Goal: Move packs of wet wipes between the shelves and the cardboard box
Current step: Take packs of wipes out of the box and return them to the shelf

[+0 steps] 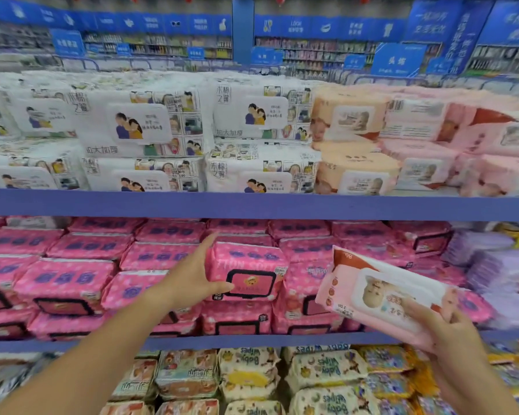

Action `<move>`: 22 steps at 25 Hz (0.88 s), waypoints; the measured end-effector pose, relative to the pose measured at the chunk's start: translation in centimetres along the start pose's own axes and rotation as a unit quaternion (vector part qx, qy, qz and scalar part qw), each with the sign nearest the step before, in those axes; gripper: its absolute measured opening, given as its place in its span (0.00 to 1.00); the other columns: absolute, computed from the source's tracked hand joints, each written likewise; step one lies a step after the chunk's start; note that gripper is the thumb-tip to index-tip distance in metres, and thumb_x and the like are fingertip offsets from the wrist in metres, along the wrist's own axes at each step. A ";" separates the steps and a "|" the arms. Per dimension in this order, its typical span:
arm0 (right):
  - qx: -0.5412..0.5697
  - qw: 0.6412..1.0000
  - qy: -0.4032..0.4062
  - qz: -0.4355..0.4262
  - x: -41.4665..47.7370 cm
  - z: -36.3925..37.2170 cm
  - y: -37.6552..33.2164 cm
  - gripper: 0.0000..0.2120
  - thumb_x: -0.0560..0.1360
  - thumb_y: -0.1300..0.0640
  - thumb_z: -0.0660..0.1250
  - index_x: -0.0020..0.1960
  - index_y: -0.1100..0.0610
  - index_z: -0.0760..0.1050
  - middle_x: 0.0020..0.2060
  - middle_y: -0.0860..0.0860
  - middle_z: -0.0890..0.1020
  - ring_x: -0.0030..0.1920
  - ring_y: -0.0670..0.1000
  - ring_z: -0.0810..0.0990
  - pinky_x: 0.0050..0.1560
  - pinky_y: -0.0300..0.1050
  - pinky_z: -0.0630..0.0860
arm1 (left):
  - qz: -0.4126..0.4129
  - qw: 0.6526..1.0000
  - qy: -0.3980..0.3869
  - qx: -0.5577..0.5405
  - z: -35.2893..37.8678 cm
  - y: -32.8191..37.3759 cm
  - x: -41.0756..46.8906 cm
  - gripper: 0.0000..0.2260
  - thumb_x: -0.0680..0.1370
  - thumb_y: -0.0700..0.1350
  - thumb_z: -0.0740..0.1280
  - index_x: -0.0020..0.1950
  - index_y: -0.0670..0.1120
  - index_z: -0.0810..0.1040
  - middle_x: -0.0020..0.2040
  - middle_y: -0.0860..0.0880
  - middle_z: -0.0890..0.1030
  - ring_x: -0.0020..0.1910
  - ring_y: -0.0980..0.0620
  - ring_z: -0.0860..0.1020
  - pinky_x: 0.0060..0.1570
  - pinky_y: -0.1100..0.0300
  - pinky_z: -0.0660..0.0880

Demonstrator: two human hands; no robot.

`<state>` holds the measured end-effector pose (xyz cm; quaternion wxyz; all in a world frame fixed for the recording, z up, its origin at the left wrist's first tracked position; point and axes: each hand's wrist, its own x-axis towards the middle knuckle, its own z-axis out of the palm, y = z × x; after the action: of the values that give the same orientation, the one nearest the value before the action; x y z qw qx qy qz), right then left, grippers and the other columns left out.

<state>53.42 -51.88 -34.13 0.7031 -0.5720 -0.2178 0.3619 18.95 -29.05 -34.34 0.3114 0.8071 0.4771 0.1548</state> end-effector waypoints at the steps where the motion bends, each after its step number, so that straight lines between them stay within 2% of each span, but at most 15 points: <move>1: -0.008 1.000 -0.008 0.002 0.4 0.2 0.1 0.32 0.63 0.59 0.78 0.64 0.68 0.74 0.52 0.59 0.87 0.44 0.56 0.88 0.36 0.44 0.84 | 0.002 0.996 -0.013 0.087 0.1 -0.2 0.0 0.47 0.71 0.59 0.77 0.82 0.62 0.50 0.79 0.52 0.66 0.76 0.45 0.68 0.75 0.47 0.64; 3: -0.022 0.999 -0.024 0.007 1.2 0.9 0.0 0.44 0.52 0.51 0.83 0.64 0.65 0.74 0.54 0.58 0.86 0.49 0.59 0.87 0.42 0.50 0.85 | 0.006 0.965 -0.008 0.263 0.3 -0.8 0.2 0.43 0.71 0.62 0.75 0.81 0.60 0.56 0.78 0.50 0.67 0.77 0.45 0.64 0.78 0.47 0.57; 4: -0.030 0.999 -0.029 0.008 1.5 1.3 -0.1 0.46 0.49 0.48 0.85 0.63 0.63 0.76 0.54 0.58 0.86 0.50 0.60 0.87 0.42 0.52 0.86 | 0.006 0.949 0.005 0.315 0.4 -1.1 0.4 0.42 0.71 0.64 0.75 0.81 0.59 0.59 0.79 0.49 0.65 0.77 0.45 0.62 0.77 0.46 0.57; 6: -0.026 0.999 -0.044 0.002 2.0 2.0 -0.5 0.39 0.55 0.51 0.83 0.63 0.61 0.76 0.55 0.58 0.86 0.50 0.59 0.87 0.39 0.48 0.85 | -0.015 0.923 -0.007 0.386 0.8 -0.4 0.3 0.43 0.71 0.65 0.73 0.81 0.56 0.60 0.78 0.46 0.61 0.77 0.42 0.59 0.75 0.44 0.60; 8: -0.017 0.998 -0.065 -0.004 1.8 2.8 -1.7 0.27 0.62 0.58 0.77 0.60 0.60 0.77 0.54 0.58 0.86 0.49 0.58 0.87 0.40 0.47 0.84 | -0.020 0.920 -0.023 0.390 1.1 1.6 -0.3 0.43 0.73 0.60 0.73 0.82 0.52 0.56 0.80 0.43 0.57 0.79 0.41 0.55 0.77 0.41 0.57; 9: -0.034 0.997 -0.075 -0.007 1.6 3.3 -2.5 0.23 0.62 0.59 0.76 0.56 0.60 0.77 0.54 0.58 0.86 0.48 0.58 0.87 0.43 0.50 0.84 | -0.011 0.939 -0.021 0.343 0.7 3.0 -0.8 0.43 0.73 0.59 0.72 0.82 0.52 0.54 0.81 0.44 0.54 0.80 0.42 0.53 0.78 0.41 0.55; 11: -0.105 0.988 -0.108 -0.024 1.4 4.4 -4.9 0.21 0.63 0.61 0.78 0.55 0.58 0.77 0.50 0.56 0.87 0.47 0.57 0.88 0.45 0.53 0.83 | 0.051 0.982 0.000 0.184 -0.9 7.4 -1.8 0.45 0.73 0.60 0.73 0.83 0.54 0.52 0.82 0.52 0.53 0.80 0.50 0.52 0.78 0.49 0.56; 13: -0.202 0.964 -0.165 -0.059 1.2 5.8 -8.5 0.21 0.65 0.64 0.79 0.56 0.56 0.79 0.46 0.52 0.88 0.44 0.54 0.88 0.41 0.48 0.83 | 0.133 0.989 0.005 0.069 -3.1 13.8 -2.9 0.48 0.69 0.67 0.74 0.82 0.61 0.52 0.78 0.64 0.56 0.76 0.61 0.56 0.75 0.56 0.59; 15: -0.316 0.916 -0.226 -0.102 1.2 7.6 -12.5 0.19 0.65 0.61 0.81 0.53 0.51 0.81 0.43 0.47 0.88 0.43 0.49 0.87 0.41 0.42 0.81 | 0.146 0.987 -0.069 0.018 -4.1 19.0 -2.7 0.51 0.62 0.73 0.75 0.80 0.65 0.54 0.73 0.70 0.60 0.72 0.66 0.61 0.73 0.57 0.63; 16: -0.356 0.892 -0.250 -0.119 1.1 8.6 -14.3 0.17 0.64 0.59 0.82 0.50 0.49 0.82 0.41 0.44 0.87 0.42 0.45 0.86 0.42 0.39 0.80 | 0.150 0.983 -0.108 -0.001 -4.1 20.5 -2.3 0.49 0.60 0.73 0.76 0.78 0.65 0.60 0.72 0.70 0.65 0.71 0.65 0.67 0.72 0.55 0.66; 18: -0.388 0.872 -0.264 -0.139 0.8 10.2 -16.8 0.16 0.64 0.56 0.83 0.48 0.47 0.83 0.40 0.44 0.86 0.40 0.42 0.83 0.41 0.37 0.77 | 0.157 0.974 -0.146 -0.077 -3.9 21.4 -1.3 0.34 0.64 0.65 0.80 0.67 0.58 0.76 0.61 0.63 0.82 0.59 0.60 0.81 0.62 0.54 0.76; 20: -0.358 0.891 -0.228 -0.163 0.6 10.3 -17.6 0.21 0.65 0.51 0.83 0.56 0.45 0.81 0.50 0.44 0.84 0.47 0.42 0.84 0.46 0.39 0.79 | 0.139 0.959 -0.148 -0.196 -3.3 20.9 -1.2 0.21 0.68 0.52 0.82 0.58 0.49 0.82 0.50 0.54 0.87 0.49 0.54 0.85 0.51 0.57 0.79; 22: -0.255 0.938 -0.165 -0.168 0.2 8.9 -16.0 0.28 0.65 0.44 0.80 0.63 0.43 0.77 0.60 0.42 0.80 0.54 0.42 0.83 0.50 0.42 0.80 | 0.123 0.929 -0.122 -0.327 -2.1 19.7 -2.0 0.20 0.69 0.44 0.81 0.58 0.43 0.82 0.50 0.47 0.88 0.48 0.50 0.86 0.47 0.57 0.79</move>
<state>51.32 -47.28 -16.50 0.5383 -0.6195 -0.5088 0.2597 30.12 -36.94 -19.81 0.5925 0.7253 0.2554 0.2401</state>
